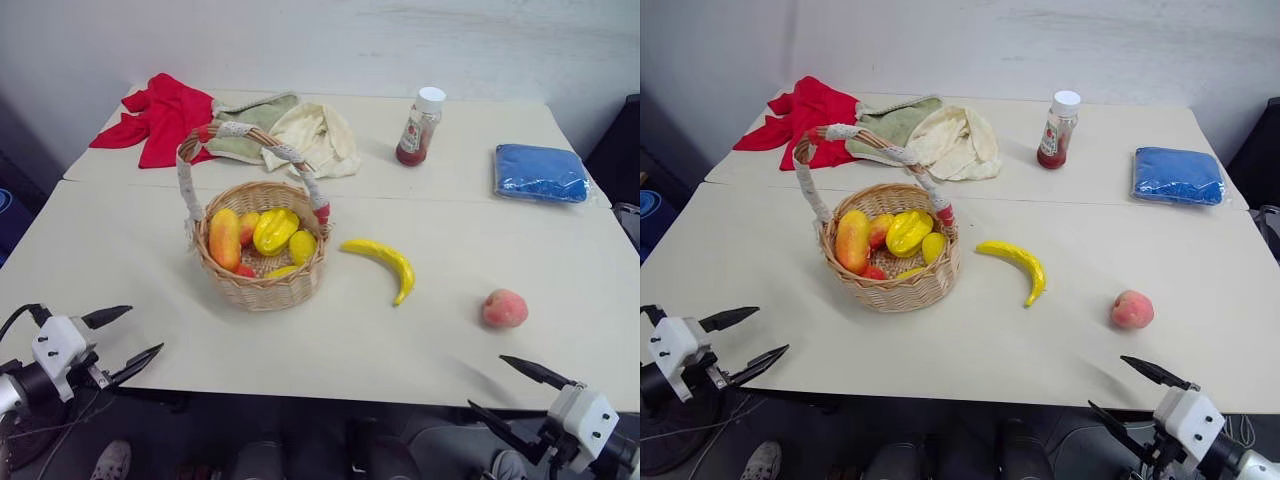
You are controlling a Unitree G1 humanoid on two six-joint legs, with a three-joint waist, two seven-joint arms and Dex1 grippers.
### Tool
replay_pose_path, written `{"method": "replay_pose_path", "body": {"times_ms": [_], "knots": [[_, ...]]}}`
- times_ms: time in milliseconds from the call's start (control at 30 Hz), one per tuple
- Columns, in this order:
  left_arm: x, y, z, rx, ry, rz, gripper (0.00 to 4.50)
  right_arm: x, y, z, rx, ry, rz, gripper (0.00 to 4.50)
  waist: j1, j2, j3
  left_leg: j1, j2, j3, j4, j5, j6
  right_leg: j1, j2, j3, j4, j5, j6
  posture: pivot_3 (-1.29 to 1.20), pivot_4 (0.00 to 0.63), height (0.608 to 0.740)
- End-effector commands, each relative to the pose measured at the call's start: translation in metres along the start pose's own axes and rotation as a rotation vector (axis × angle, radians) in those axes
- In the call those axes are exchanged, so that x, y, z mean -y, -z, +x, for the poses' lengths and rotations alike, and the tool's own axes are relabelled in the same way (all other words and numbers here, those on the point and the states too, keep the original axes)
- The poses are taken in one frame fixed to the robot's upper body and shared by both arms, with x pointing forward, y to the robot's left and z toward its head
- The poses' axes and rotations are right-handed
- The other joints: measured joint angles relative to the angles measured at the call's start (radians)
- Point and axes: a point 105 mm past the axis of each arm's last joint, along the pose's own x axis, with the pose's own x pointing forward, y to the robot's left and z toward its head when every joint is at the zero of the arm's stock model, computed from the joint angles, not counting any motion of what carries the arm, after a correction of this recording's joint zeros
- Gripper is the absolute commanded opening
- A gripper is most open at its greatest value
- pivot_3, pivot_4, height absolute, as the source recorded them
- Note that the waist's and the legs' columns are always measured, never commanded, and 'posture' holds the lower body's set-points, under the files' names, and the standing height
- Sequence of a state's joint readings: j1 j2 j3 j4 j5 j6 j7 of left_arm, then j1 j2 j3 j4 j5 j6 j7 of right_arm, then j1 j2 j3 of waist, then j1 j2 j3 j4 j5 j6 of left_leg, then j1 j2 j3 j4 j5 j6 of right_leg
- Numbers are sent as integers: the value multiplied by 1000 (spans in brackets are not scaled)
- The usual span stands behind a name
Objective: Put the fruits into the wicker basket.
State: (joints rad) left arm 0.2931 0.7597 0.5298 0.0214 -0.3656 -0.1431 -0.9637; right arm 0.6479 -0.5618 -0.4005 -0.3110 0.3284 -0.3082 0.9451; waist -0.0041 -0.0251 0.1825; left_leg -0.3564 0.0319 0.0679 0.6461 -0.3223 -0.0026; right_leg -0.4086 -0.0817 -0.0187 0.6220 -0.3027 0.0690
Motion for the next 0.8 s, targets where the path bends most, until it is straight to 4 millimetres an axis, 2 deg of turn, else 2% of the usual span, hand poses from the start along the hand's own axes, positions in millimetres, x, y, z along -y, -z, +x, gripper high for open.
{"method": "replay_pose_path", "body": {"times_ms": [33,100,200,267,367,433,467,533,567,600,700,800], "knots": [[-3,-3,1,14,-3,-2,4379,2,-5,3,25,20,-25,4492,0,0,0,0,0,0,0,0,0,0,0,0,0,0,0,0,150,740],[-2,-4,2,25,16,-51,4379,1,-6,4,31,21,-22,4492,0,0,0,0,0,0,0,0,0,0,0,0,0,0,0,0,150,740],[9,-11,1,43,138,-161,4379,2,-10,8,57,35,9,4492,-1,0,0,0,0,0,0,0,0,0,0,0,0,0,1,0,150,740],[13,-20,2,66,206,-209,4379,9,-28,20,121,67,57,4492,-3,0,0,0,0,0,0,0,0,0,0,0,0,0,1,0,150,740],[25,-46,9,126,312,-237,4379,17,-60,48,190,39,111,4492,-12,1,1,0,0,0,2,0,-1,0,0,0,2,0,0,0,150,740],[36,-65,14,160,384,-234,4379,24,-77,65,198,29,124,4492,-21,1,1,0,0,-1,2,0,-3,0,-1,0,3,-6,-12,0,150,740],[39,-76,17,190,396,-243,4379,29,-82,73,181,41,124,4492,-22,1,1,0,0,-1,2,0,-3,0,-1,0,3,-6,-13,0,150,740],[43,-110,24,307,393,-251,4379,40,-84,91,91,69,136,4492,-23,1,1,0,0,-1,1,3,-1,-1,-1,0,4,-6,-12,0,150,740],[46,-122,26,352,397,-267,4379,46,-84,99,50,93,151,4492,-22,1,1,0,0,-2,1,3,-2,-1,-1,-1,5,-2,-6,0,150,740],[49,-130,27,375,407,-278,4379,50,-83,105,16,114,172,4492,-21,1,1,-1,0,-4,1,3,-3,-2,0,-3,4,1,0,0,150,740],[56,-144,31,396,444,-256,4379,64,-84,132,-58,156,245,4492,-27,2,1,-4,0,-4,1,4,-4,-4,0,-3,5,1,0,0,150,740],[49,-153,34,413,431,-233,4379,71,-80,158,-141,163,306,4492,-30,3,2,-3,0,-3,3,4,-5,-4,3,-2,6,2,1,0,150,740]]}}
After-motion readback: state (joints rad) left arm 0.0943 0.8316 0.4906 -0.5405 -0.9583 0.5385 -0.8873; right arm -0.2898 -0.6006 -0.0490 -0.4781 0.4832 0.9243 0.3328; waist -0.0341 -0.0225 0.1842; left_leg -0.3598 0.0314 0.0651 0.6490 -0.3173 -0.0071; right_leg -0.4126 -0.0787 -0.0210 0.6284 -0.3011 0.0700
